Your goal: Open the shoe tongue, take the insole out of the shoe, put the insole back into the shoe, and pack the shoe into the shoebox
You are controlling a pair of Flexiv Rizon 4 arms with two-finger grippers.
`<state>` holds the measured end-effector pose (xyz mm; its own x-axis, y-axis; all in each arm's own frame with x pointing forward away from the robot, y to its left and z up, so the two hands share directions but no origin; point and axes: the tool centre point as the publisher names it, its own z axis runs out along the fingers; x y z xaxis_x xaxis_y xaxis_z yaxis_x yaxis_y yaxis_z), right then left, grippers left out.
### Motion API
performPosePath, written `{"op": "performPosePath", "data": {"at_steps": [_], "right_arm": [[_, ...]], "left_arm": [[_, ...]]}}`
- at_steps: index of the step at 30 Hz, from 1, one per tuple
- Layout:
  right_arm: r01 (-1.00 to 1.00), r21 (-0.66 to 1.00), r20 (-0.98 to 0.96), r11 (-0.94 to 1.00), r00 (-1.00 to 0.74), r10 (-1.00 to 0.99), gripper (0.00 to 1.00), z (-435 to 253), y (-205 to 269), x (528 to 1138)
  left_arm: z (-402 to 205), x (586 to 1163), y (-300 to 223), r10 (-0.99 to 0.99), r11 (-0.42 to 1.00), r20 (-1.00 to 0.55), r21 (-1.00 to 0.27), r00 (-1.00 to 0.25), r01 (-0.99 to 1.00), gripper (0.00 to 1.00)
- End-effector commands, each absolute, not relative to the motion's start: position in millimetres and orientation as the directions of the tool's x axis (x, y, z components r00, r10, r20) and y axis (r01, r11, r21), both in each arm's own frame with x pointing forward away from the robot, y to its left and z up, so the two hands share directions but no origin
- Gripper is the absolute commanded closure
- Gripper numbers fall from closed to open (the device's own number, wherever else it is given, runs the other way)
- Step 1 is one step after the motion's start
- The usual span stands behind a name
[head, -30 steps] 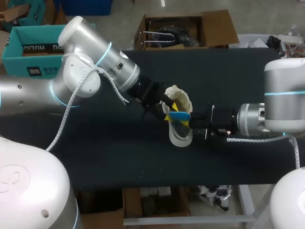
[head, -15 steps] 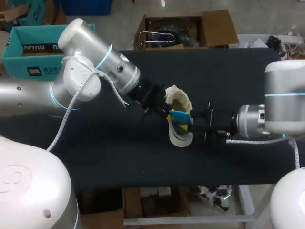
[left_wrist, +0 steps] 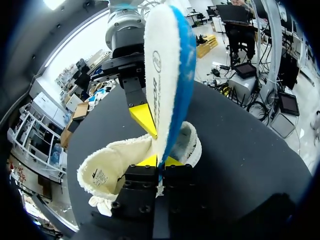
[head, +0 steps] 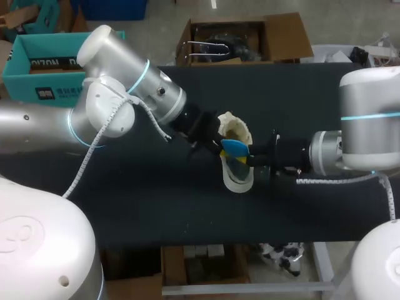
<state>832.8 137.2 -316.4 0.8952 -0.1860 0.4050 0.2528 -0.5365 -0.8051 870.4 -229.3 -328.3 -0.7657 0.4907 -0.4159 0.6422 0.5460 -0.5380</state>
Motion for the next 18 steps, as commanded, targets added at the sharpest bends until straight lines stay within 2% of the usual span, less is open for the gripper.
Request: {"op": "performPosePath", "data": {"at_steps": [1, 18], "right_arm": [[0.245, -0.803, 0.397, -0.544, 0.900, -0.181, 1.00, -326.1, 141.2, 843.3], [0.281, -0.763, 0.458, -0.583, 0.870, -0.180, 1.00, -323.8, 146.4, 836.5]], "left_arm": [[-335.1, 875.7, -233.9, 0.485, 0.556, -0.415, -0.534, -0.770, 0.638, 1.00], [-332.5, 874.9, -231.2, 0.464, 0.560, -0.446, -0.521, -0.765, 0.644, 1.00]]}}
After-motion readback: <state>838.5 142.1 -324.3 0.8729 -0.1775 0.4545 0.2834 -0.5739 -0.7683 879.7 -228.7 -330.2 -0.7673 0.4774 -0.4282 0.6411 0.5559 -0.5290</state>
